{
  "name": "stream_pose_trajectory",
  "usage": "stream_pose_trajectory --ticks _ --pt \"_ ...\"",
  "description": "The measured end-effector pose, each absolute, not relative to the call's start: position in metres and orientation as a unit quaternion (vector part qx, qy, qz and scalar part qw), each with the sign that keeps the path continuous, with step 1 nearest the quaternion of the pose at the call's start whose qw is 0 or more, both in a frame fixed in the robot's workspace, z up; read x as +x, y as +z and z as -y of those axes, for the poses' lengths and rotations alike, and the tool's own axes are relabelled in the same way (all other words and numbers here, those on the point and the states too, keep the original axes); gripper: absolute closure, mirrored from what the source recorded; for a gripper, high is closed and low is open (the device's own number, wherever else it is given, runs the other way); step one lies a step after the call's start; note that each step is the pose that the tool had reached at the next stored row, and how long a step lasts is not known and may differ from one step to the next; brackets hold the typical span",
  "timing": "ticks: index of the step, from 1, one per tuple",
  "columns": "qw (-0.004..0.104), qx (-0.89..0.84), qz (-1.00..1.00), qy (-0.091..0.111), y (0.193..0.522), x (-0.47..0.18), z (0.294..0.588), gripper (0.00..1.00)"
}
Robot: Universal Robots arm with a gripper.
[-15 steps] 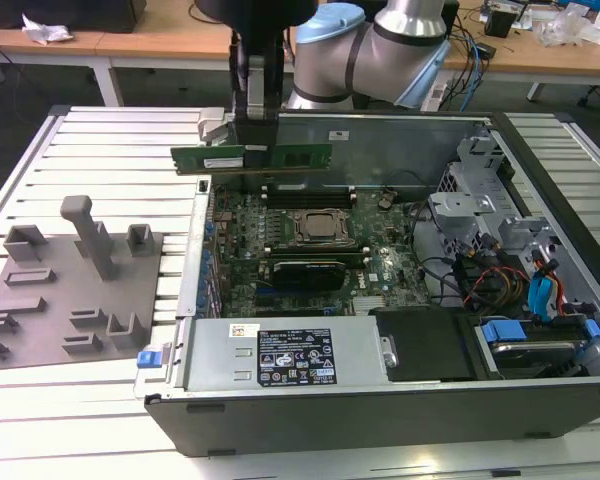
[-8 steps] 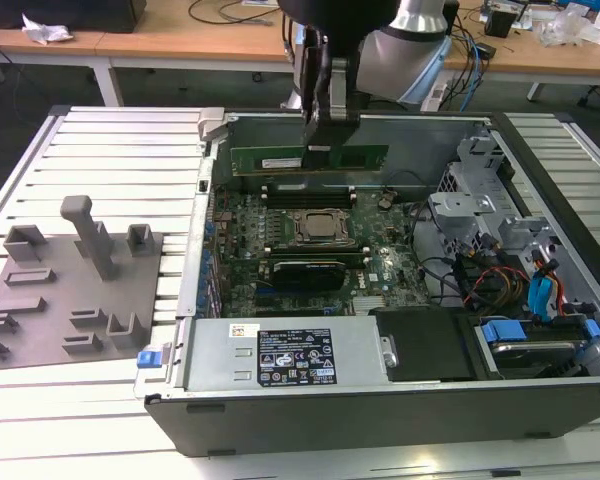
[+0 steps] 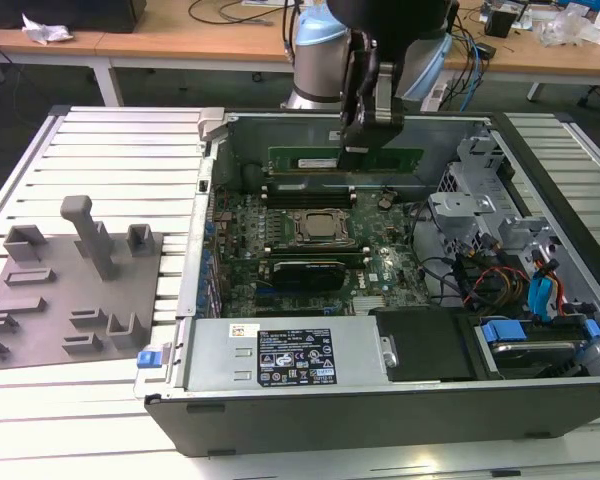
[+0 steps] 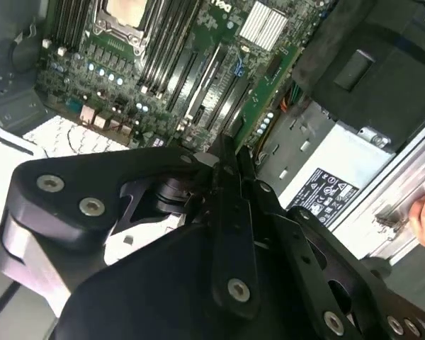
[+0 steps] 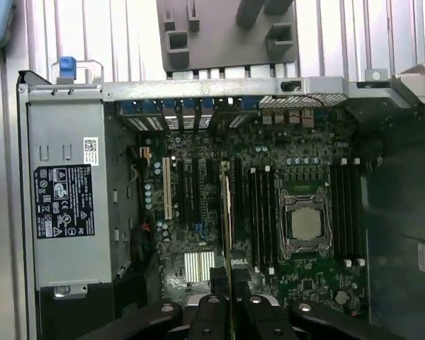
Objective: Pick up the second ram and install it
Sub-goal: 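Pick up the second ram and move it above second insertion slot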
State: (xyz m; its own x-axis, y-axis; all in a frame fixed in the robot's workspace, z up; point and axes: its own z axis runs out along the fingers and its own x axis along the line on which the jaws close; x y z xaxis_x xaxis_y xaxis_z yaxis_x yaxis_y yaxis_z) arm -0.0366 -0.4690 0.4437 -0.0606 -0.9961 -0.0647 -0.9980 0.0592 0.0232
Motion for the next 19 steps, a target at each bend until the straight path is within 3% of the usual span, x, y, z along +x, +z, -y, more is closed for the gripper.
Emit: stream_pose_trajectory --ticks 3,5,19 --pt "0.019 -0.684 -0.729 0.035 0.441 -0.027 0.465 0.86" --pt "0.028 -0.682 -0.729 0.046 0.439 -0.024 0.464 0.86" --pt "0.027 -0.682 -0.729 0.047 0.423 -0.02 0.463 0.86"
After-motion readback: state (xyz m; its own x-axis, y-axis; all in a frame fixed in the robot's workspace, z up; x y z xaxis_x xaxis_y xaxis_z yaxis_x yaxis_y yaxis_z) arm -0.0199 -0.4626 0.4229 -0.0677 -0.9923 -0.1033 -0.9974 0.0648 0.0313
